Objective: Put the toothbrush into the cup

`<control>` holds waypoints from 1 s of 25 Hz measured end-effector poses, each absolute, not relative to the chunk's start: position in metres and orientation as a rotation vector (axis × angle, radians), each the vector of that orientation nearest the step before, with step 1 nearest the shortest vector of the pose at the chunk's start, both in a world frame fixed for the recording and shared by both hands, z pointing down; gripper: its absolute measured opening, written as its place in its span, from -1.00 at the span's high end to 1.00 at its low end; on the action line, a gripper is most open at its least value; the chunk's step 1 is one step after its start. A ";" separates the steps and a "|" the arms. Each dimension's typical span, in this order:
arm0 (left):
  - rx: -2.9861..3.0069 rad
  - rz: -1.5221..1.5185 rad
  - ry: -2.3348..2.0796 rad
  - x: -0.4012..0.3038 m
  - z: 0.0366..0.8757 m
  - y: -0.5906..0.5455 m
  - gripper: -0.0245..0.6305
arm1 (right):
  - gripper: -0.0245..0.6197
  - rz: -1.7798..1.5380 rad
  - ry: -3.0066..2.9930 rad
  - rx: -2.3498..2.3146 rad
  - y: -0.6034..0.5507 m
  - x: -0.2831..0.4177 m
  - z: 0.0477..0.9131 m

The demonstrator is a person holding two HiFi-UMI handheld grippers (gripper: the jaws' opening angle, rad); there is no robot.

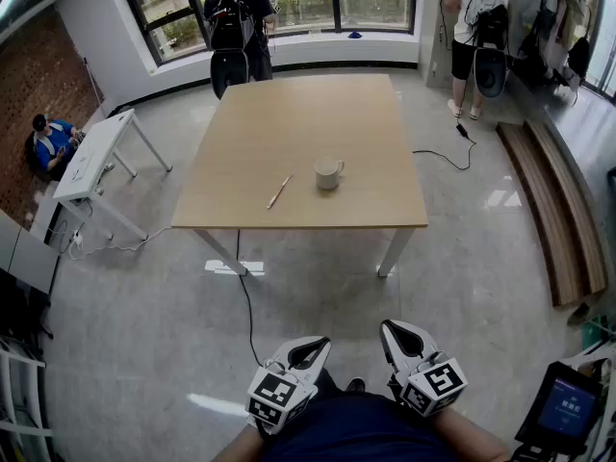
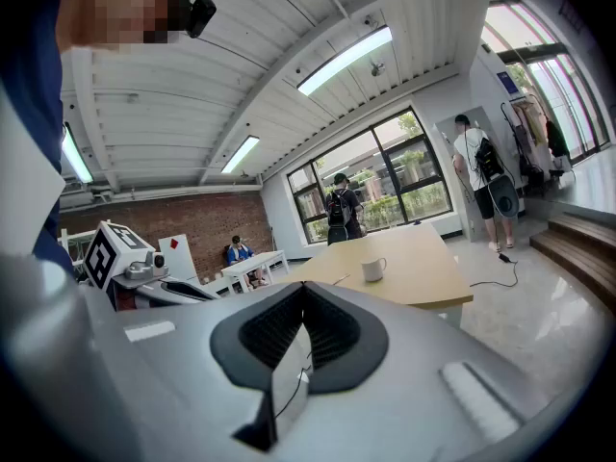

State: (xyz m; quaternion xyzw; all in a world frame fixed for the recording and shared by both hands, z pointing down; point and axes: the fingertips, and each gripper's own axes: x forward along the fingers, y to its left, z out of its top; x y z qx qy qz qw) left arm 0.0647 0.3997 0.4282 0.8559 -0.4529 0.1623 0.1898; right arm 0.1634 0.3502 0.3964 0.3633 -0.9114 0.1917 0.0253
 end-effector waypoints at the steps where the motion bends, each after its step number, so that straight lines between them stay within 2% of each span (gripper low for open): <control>1: 2.410 0.453 -1.279 0.062 0.427 0.397 0.92 | 0.89 0.588 -2.822 1.132 0.347 0.163 0.395; 14: 2.443 0.397 -1.245 0.009 0.433 0.279 0.92 | 0.89 0.572 -2.731 1.285 0.241 0.133 0.400; 25: 2.469 0.370 -1.196 -0.072 0.434 0.177 0.92 | 0.89 0.569 -2.646 1.339 0.146 0.058 0.394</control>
